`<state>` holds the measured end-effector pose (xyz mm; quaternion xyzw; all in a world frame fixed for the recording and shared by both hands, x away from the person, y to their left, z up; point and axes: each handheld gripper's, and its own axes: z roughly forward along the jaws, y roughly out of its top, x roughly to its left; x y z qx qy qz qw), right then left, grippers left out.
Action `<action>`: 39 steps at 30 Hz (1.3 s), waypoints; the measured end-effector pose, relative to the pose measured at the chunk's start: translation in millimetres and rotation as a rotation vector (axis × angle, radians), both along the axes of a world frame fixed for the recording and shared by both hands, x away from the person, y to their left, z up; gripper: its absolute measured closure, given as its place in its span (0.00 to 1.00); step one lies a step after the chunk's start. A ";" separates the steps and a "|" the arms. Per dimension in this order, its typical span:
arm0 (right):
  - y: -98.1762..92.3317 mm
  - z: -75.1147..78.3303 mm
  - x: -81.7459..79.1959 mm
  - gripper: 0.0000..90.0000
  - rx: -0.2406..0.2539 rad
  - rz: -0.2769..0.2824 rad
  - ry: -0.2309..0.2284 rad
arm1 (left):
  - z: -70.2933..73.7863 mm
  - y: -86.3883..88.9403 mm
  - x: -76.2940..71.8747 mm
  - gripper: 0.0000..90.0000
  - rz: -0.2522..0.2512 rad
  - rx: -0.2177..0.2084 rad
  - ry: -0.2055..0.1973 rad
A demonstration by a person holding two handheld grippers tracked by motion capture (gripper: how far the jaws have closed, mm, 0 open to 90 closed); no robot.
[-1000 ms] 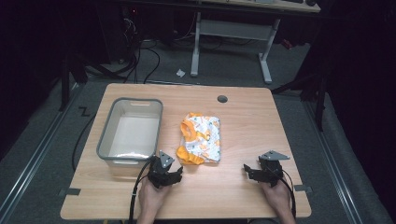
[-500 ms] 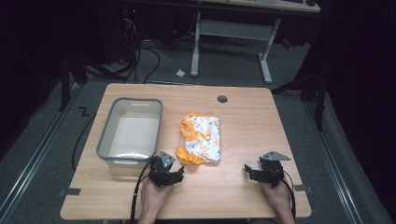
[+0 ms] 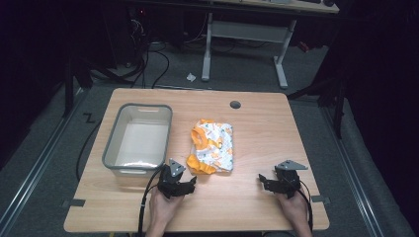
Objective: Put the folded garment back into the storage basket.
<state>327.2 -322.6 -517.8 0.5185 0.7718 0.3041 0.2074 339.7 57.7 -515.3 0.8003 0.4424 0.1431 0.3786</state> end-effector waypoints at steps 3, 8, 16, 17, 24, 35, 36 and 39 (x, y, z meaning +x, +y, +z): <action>0.0 0.0 0.0 0.27 0.000 0.000 0.000 | 3.3 -1.6 -0.1 0.29 -0.006 -0.012 -0.002; -0.1 0.0 -0.1 0.27 0.000 0.000 0.000 | 7.5 -8.6 0.1 0.27 -0.018 -0.007 -0.025; -0.2 0.0 -0.1 0.27 0.000 0.000 -0.001 | 14.3 -13.5 2.8 0.28 -0.025 -0.017 -0.018; -0.2 0.0 -0.1 0.27 0.000 0.000 -0.001 | 15.9 -14.0 3.7 0.28 -0.025 -0.010 -0.023; -0.2 0.0 -0.1 0.27 0.000 -0.001 0.000 | 28.4 -16.8 8.7 0.27 -0.025 -0.064 -0.009; -0.2 0.0 -0.1 0.27 0.000 0.000 -0.001 | 42.3 -25.6 21.8 0.23 -0.015 -0.066 -0.007; -0.2 0.0 -0.1 0.27 0.000 0.000 -0.001 | 43.3 -26.9 22.9 0.23 -0.016 -0.062 -0.008; -0.1 0.0 -0.1 0.27 0.000 -0.001 0.000 | 45.4 -29.3 26.6 0.22 -0.014 -0.056 -0.015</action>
